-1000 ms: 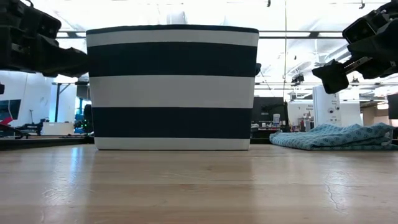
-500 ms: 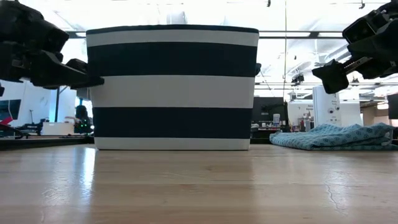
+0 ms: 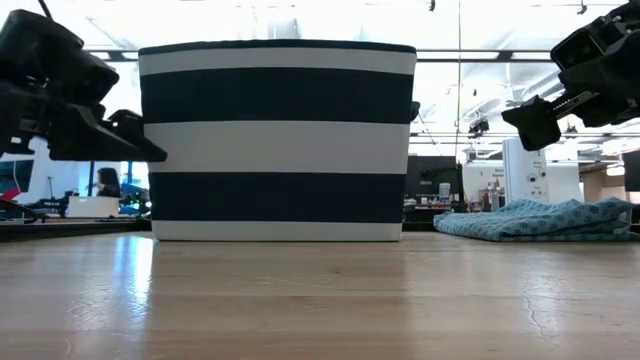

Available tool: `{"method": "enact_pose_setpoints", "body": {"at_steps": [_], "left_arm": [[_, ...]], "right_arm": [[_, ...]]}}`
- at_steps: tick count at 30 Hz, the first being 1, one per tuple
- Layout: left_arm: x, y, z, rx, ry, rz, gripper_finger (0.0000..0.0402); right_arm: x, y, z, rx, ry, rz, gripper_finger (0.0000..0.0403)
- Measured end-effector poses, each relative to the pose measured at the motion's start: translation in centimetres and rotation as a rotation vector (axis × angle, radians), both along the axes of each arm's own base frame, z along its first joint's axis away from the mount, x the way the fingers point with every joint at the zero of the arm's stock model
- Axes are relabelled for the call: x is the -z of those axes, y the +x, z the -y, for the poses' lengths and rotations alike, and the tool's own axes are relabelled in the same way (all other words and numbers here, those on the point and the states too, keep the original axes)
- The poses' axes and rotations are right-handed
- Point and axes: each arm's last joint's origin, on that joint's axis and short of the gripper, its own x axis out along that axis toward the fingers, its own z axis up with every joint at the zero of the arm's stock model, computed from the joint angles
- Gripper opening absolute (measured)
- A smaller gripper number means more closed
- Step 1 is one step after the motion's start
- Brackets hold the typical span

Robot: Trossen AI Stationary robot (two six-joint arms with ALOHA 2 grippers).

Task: Pick & place medical supplies in basket/bin
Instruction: Return to Home Position

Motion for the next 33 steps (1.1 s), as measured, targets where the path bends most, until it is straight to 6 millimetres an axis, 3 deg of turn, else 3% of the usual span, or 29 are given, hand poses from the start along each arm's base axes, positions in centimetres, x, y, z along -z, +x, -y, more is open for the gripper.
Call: {"method": "enact_pose_setpoints", "body": {"at_steps": [33], "left_arm": [[0.27,0.09,0.0,0.0,-0.001,-0.028,0.0198]], "right_arm": [[0.0,0.0,0.0,0.0,-0.003,0.001,0.0354]]}}
